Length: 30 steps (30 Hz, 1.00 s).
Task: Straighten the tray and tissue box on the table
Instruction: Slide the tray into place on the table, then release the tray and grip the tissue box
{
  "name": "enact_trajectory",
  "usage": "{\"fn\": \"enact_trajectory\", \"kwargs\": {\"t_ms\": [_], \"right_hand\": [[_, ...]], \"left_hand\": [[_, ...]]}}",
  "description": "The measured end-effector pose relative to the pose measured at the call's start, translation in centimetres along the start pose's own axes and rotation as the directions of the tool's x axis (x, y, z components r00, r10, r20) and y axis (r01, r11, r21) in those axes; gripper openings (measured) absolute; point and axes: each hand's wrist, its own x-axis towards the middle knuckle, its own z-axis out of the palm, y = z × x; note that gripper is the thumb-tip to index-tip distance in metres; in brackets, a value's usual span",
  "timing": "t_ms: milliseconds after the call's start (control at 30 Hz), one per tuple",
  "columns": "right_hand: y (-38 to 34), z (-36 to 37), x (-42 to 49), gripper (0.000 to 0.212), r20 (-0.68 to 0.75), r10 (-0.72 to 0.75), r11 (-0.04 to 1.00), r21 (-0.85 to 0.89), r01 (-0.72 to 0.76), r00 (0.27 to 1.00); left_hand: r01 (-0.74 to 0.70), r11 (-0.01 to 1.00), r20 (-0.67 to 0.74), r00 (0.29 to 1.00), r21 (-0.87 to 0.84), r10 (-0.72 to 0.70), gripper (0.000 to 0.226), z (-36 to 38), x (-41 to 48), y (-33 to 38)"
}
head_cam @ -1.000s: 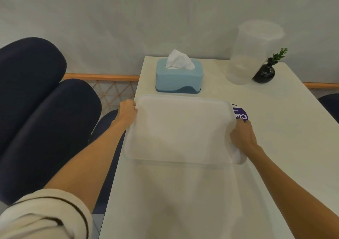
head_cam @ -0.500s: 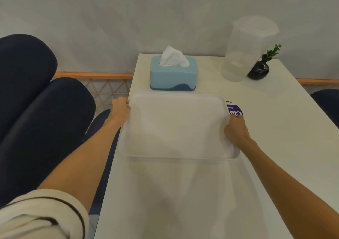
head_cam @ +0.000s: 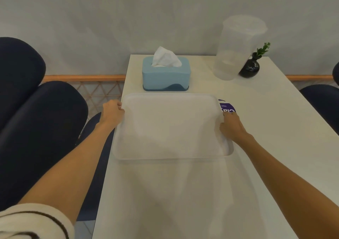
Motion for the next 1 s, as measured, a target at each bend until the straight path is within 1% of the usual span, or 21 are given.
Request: {"fn": "enact_trajectory", "kwargs": {"t_ms": [67,133,267,367,433,533,633,700,767,833,933,1000], "right_hand": [[-0.2,-0.7,0.2,0.043,-0.03,-0.001,1.0,-0.011,0.001,1.0],[-0.9,-1.8,1.0,0.048,-0.051,-0.029,1.0,-0.008,0.029,0.998],[-3.4,-3.9,4.4,0.048,-0.089,-0.163,0.985,0.051,0.168,0.983],[-6.0,-4.6,7.8,0.044,-0.098,-0.201,0.961,0.171,0.216,0.975],[-7.8,-4.7,9.8,0.044,-0.09,-0.192,0.936,0.281,0.21,0.977],[-10.3,-3.9,12.5,0.05,-0.029,-0.154,0.869,0.473,0.149,0.988],[-12.3,-2.4,14.3,0.059,0.067,-0.167,0.791,0.605,0.093,0.984],[-13.2,-1.2,15.0,0.06,0.091,-0.225,0.758,0.641,0.116,0.97],[-13.9,-0.4,15.8,0.06,0.081,-0.273,0.731,0.665,0.152,0.959],[-14.4,0.0,16.9,0.068,0.09,-0.301,0.717,0.677,0.164,0.949],[-15.3,0.3,18.6,0.072,0.094,-0.334,0.713,0.676,0.186,0.938],[-16.1,0.7,19.5,0.072,0.084,-0.346,0.708,0.677,0.202,0.934]], "left_hand": [[-0.005,1.0,0.004,1.0,-0.027,0.005,0.03,-0.4,0.2,0.3],[-0.018,0.996,-0.004,1.0,-0.085,0.018,0.032,-0.9,0.7,1.3],[-0.047,0.979,-0.044,0.998,-0.196,0.039,0.034,-1.9,2.8,4.4],[0.0,0.935,-0.058,0.998,-0.355,-0.022,0.036,-1.5,5.0,6.5],[0.062,0.889,-0.035,0.996,-0.454,-0.087,0.044,-0.8,6.4,7.9],[0.154,0.837,0.047,0.987,-0.526,-0.152,0.061,0.7,8.0,9.9],[0.176,0.825,0.111,0.984,-0.536,-0.138,0.068,2.5,9.0,10.6],[0.18,0.844,0.149,0.982,-0.505,-0.12,0.066,3.4,9.6,10.5],[0.176,0.827,0.166,0.981,-0.535,-0.101,0.055,4.1,10.3,10.3],[0.158,0.791,0.153,0.985,-0.591,-0.083,0.045,4.2,11.1,10.2],[0.105,0.791,0.112,0.993,-0.602,-0.046,0.045,4.0,12.7,9.6],[0.097,0.791,0.107,0.993,-0.604,-0.04,0.039,3.9,14.0,9.0]]}}
